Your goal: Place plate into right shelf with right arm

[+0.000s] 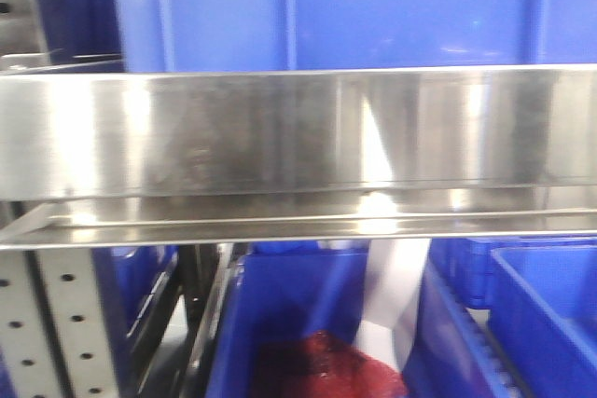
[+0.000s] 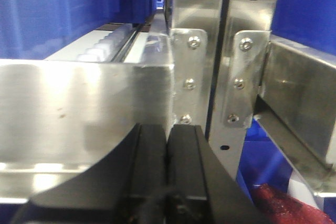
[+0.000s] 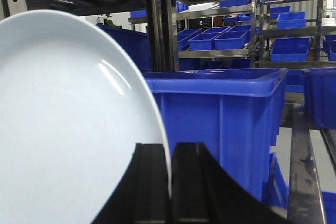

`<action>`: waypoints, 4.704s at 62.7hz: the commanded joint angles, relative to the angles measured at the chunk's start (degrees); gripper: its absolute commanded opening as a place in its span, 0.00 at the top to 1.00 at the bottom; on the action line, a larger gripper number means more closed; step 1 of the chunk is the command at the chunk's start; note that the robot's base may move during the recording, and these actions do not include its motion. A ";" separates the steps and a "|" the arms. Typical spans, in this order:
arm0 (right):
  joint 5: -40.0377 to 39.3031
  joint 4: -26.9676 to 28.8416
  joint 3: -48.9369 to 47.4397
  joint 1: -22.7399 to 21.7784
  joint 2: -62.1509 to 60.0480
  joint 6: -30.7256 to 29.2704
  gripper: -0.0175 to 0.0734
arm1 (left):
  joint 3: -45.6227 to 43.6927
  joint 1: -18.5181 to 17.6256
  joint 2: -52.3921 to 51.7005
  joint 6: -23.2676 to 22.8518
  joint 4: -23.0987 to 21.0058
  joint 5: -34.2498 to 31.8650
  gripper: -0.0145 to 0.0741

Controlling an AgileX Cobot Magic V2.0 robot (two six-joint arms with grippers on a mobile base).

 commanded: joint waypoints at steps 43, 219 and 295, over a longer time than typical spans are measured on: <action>-14.10 -0.14 -2.03 -0.28 0.94 -0.17 0.74 | 0.57 0.04 -0.36 -0.16 -0.35 -4.92 0.89; 30.76 -1.34 -44.95 -4.44 27.50 -0.23 0.75 | 0.57 0.04 -0.36 -0.16 -0.35 -4.92 0.89; -17.09 -0.86 8.79 -25.57 6.39 -1.36 0.75 | 0.57 0.04 -0.36 -0.16 -0.35 -4.92 0.89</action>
